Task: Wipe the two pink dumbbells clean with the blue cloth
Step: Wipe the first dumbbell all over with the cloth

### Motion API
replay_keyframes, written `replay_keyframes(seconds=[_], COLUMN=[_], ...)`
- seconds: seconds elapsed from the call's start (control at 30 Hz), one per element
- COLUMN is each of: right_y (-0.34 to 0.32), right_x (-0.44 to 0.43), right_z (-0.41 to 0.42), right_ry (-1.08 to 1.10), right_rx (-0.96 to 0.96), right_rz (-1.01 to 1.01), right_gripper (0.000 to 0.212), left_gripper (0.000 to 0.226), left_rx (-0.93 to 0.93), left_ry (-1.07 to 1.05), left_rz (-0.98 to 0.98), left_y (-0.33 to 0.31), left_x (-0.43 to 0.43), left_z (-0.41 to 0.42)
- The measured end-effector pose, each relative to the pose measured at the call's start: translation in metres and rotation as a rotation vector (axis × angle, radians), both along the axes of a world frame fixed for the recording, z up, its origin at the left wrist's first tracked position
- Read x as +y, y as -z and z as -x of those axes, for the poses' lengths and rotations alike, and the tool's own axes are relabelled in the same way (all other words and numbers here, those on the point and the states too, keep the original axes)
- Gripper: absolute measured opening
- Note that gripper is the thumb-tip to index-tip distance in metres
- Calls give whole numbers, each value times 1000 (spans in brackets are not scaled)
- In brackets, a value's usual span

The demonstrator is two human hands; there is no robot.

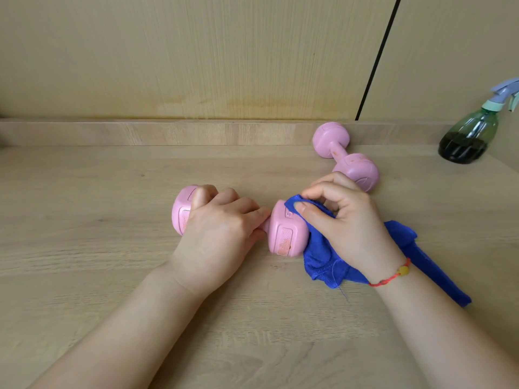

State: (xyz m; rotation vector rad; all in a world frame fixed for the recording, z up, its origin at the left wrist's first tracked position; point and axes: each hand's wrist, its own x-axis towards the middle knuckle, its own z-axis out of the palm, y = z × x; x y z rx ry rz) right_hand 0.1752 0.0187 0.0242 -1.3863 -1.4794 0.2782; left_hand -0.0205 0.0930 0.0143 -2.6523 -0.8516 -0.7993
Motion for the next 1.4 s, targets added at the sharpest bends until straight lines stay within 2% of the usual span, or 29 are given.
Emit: replay_keyframes(seconds=[0.1, 0.2, 0.33, 0.47, 0.57, 0.7, 0.83, 1.07, 1.2, 1.3, 1.4], right_y=[-1, 0, -1, 1, 3, 3, 3, 3, 6, 8, 8], right_x=[7, 6, -4, -6, 0, 2, -5, 9, 13, 11, 4], right_z=[6, 9, 4, 4, 9, 14, 13, 13, 12, 11, 9], right_ry=[37, -25, -94, 29, 102, 22, -45, 89, 104, 156, 112], right_rx=[16, -46, -93, -62, -120, -225, -245, -245, -96, -85, -98], right_rz=[-1, -18, -39, -68, -93, -149, -196, -114, -26, -23, -81], right_gripper=[17, 7, 8, 8, 10, 14, 8, 17, 16, 16, 12], left_gripper=[17, 15, 17, 18, 15, 15, 25, 22, 25, 27, 24], left_rx=[8, 8, 7, 1, 5, 1, -9, -8, -7, -5, 6], left_ry=[-7, -20, -25, -16, -23, -16, -22, 6, -2, -8, -19], left_rz=[-13, -20, -10, -3, -27, -50, 5, -9, 7, 25, 11], left_y=[0, 0, 0, 0, -1, -1, -3, -1, -2, -4, -3], left_x=[-1, -1, -2, -1, -3, -3, -2, 1, 0, -1, -2], left_z=[-1, -1, -1, -1, -2, -3, -2, -2, -3, -3, -2])
